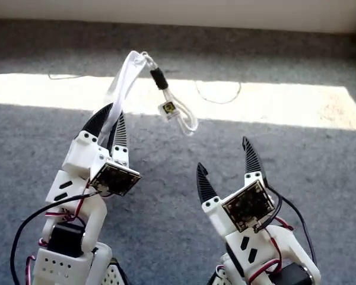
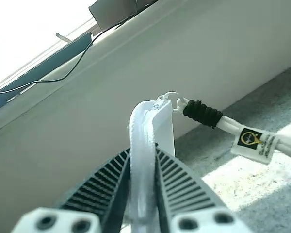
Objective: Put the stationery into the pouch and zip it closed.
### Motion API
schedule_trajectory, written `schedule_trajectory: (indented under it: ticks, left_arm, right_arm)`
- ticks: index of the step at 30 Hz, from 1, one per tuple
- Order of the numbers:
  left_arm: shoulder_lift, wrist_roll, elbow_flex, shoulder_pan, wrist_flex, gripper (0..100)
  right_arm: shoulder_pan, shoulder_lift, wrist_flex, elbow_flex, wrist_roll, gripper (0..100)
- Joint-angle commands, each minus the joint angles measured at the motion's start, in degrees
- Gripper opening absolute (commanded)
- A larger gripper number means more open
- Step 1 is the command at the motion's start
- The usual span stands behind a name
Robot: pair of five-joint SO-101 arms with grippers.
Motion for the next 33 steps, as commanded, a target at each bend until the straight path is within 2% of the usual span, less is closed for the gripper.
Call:
schedule_trajectory:
  ticks: [1, 20, 27, 31, 33]
  left_arm:
    - [-1.01, -0.53, -0.75, 2.33, -1.67, 1]
    - [-1.01, -0.18, 8.04, 14.37, -1.49, 1]
    - [-1.01, -0.18, 5.05, 17.98, 7.82, 1]
    - [-1.01, 0.18, 3.03, 18.33, 10.64, 8]
    - [-1.01, 4.31, 2.77, 17.89, 10.81, 11]
  right_arm:
    - [-0.4, -0.13, -0.04, -1.45, 0.44, 32.4]
    - [-0.31, -0.13, -0.22, -1.45, 0.62, 32.4]
    - [-0.31, -0.13, -0.22, -1.36, 0.62, 32.4]
    - [-0.31, -0.13, -0.22, -1.36, 0.62, 32.4]
    - [-0.31, -0.13, -0.22, -1.36, 0.62, 32.4]
